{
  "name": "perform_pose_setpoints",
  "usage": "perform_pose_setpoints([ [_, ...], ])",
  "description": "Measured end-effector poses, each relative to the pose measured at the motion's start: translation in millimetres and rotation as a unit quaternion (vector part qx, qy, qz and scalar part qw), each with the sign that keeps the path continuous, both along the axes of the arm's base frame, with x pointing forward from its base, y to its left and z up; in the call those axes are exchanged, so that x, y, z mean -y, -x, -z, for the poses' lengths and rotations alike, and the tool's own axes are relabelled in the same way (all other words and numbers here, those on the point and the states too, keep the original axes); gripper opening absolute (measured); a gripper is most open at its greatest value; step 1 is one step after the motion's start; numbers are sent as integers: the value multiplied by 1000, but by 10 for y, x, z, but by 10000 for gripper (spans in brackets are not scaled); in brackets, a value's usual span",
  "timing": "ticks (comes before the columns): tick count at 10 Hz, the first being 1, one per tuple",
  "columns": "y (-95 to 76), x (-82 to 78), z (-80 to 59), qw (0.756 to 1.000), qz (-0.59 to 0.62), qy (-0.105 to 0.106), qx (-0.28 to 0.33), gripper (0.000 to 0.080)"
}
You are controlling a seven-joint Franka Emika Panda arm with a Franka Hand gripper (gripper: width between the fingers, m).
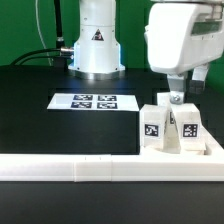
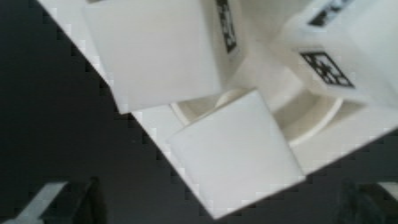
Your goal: Assemble stool
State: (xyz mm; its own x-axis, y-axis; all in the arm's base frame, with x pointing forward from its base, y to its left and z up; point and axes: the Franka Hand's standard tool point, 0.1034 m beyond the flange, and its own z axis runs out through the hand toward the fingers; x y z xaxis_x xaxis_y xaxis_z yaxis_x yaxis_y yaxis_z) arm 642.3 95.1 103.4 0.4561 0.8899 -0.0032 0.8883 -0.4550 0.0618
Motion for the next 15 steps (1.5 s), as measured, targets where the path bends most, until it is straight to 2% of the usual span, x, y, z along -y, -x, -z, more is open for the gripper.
perform_pose_setpoints([
  [4,11,-61,104,989,-143,31,-9,649],
  [9,49,-35,218,988,-150,35,-18,636],
  [10,48,-31,218,989,-142,35,-18,466],
  [11,48,-26,218,991,-126,34,-17,335],
  [13,48,-27,218,996,-87,32,-15,335],
  [15,76,-59,219,999,34,29,-15,335],
])
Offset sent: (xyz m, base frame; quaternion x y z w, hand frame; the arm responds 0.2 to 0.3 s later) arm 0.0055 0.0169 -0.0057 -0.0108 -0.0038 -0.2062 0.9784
